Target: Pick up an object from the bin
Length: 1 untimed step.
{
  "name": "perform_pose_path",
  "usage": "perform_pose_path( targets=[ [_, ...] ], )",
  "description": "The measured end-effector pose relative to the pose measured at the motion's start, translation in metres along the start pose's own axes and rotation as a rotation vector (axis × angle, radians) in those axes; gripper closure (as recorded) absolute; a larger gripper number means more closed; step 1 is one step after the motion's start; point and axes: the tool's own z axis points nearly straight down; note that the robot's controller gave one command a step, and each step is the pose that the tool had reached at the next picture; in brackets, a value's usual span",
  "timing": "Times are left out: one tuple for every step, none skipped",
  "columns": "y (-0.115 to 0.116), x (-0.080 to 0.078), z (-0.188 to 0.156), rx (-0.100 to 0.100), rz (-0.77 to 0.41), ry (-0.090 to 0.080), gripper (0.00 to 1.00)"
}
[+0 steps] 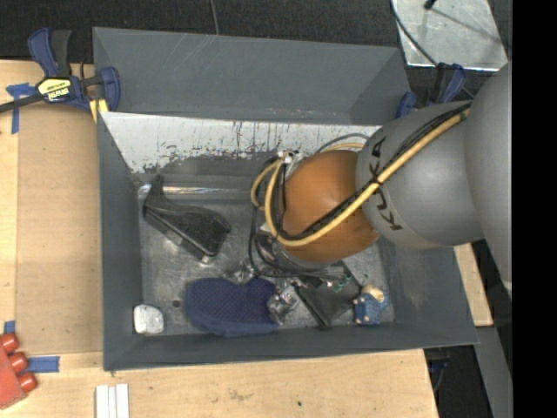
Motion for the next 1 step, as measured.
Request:
perform_pose_path(
  targets=[
    [-0.0088, -0.0070, -0.1822, -0.004, -0.021, 0.004, 1.00]
  ],
)
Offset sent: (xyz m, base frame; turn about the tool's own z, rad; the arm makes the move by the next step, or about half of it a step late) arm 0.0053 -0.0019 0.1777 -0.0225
